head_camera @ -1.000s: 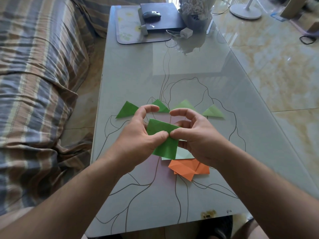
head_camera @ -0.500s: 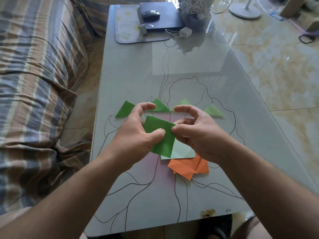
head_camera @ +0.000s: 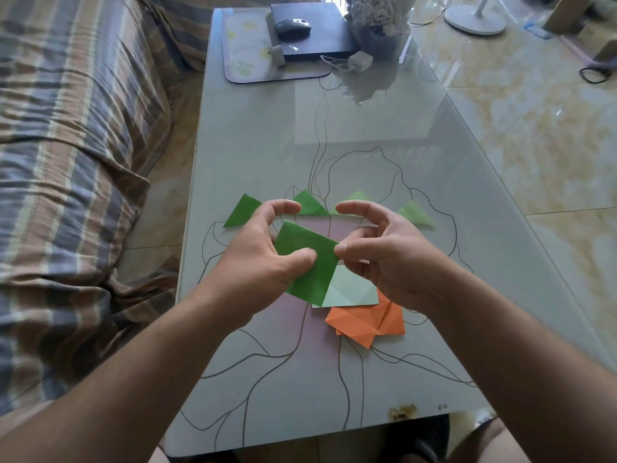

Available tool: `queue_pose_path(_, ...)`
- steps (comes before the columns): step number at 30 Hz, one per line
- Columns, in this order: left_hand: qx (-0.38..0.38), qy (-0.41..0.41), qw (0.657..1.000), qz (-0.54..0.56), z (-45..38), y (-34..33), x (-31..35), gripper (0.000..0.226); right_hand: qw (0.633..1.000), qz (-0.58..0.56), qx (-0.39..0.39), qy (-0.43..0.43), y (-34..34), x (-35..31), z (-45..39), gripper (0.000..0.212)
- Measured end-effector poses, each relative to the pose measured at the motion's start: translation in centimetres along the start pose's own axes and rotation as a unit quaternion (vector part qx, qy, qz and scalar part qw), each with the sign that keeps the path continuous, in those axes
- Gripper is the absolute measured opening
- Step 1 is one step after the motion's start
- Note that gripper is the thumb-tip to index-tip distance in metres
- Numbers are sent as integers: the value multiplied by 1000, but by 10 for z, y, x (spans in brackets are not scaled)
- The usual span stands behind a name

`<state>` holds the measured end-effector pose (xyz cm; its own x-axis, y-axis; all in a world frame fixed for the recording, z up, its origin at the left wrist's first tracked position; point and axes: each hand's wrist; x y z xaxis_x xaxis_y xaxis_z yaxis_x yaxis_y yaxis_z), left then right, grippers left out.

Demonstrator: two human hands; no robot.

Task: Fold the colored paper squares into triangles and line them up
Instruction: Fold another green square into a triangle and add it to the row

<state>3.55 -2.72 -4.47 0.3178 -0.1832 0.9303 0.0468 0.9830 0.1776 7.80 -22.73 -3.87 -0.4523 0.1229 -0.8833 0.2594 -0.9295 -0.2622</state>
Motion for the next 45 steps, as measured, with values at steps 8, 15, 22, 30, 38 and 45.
queue_pose_path(8,-28,10,999,-18,0,1,1,51,998,51,-19,-22,4,-1,2,56)
queue_pose_path(15,-12,27,999,-15,-1,0,1,54,994,102,31,11,4,1,-1,44)
queue_pose_path(22,12,19,999,-28,3,1,6,90,991,125,15,39,1,10,0,51)
queue_pose_path(30,0,11,1000,2,3,1,9,108,997,66,19,42,1,10,-2,46)
queue_pose_path(38,-8,20,999,30,2,-2,9,102,994,86,32,53,-2,13,-2,49)
queue_pose_path(45,11,17,999,25,-2,0,4,99,994,75,45,69,-1,15,-3,46)
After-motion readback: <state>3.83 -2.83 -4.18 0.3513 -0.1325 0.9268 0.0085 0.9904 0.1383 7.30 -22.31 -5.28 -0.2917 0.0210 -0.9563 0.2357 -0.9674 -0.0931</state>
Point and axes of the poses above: each hand's wrist, its own z-axis away from the middle knuckle, its own y-axis out of the back of the hand, x = y × z, and after that the axes turned 2 degrees about y, right-handed
